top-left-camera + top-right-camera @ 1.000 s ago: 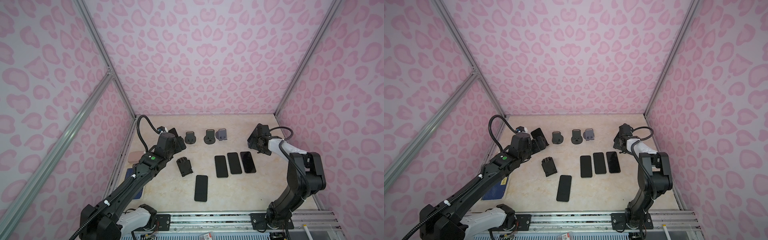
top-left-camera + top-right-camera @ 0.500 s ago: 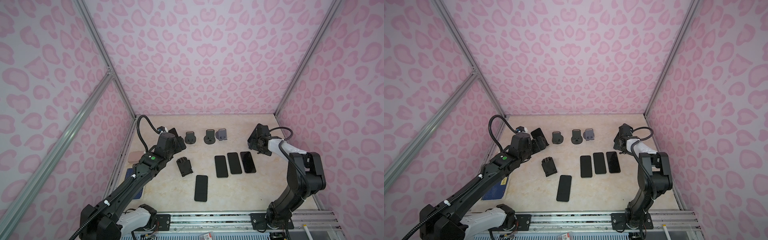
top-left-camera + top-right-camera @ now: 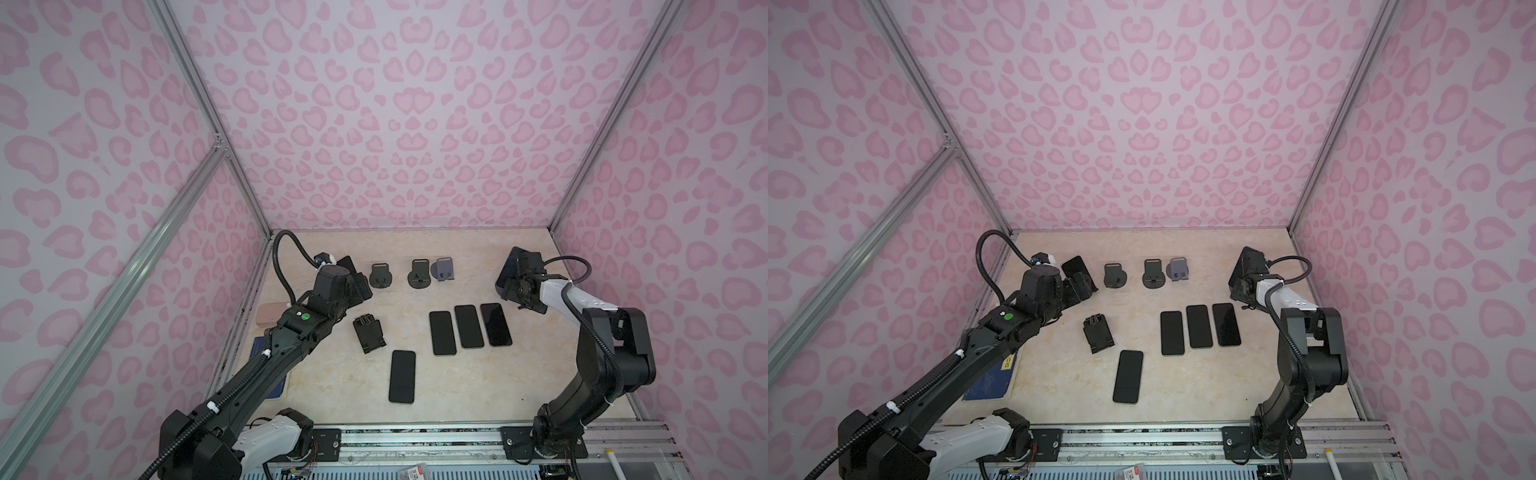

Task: Remove the phone from the phone stand
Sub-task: 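Close the right gripper on the top edge of the blue-edged phone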

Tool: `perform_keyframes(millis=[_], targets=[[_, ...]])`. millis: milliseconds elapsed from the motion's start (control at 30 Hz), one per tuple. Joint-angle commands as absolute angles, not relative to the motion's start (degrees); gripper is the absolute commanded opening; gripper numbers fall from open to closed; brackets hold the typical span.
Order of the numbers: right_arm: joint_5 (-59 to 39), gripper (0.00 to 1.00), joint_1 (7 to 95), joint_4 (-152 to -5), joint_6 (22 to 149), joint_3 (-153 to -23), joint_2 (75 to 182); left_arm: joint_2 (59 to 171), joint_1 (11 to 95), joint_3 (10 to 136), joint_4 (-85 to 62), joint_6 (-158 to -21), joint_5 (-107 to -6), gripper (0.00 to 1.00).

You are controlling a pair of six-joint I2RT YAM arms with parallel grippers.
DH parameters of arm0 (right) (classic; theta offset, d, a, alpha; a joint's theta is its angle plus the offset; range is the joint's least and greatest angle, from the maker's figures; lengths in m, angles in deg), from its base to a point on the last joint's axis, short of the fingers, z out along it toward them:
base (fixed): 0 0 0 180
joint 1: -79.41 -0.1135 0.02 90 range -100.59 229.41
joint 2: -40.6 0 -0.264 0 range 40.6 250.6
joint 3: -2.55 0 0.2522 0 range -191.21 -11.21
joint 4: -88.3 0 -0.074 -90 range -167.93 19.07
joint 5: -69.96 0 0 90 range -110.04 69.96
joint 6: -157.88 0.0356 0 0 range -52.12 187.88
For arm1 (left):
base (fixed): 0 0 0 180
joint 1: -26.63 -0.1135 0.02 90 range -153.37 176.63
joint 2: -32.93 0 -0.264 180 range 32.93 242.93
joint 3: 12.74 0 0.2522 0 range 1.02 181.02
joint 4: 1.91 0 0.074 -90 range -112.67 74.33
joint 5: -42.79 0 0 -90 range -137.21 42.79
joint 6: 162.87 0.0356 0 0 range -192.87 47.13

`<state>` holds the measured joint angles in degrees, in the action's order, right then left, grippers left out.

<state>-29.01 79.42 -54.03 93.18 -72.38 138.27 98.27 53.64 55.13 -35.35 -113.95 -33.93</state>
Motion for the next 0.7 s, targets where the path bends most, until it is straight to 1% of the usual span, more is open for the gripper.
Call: perform_keyframes(millis=[0,667], targets=[[-29.62,0.89,79.71,-53.50,93.19,-72.02,138.17,97.62,53.55,55.07,-34.20,-114.00,-34.20,0.96],[-30.49,0.88,81.16,-53.57,92.93,-71.50,137.46,97.25,53.53,55.07,-34.05,-113.91,-34.06,0.96]])
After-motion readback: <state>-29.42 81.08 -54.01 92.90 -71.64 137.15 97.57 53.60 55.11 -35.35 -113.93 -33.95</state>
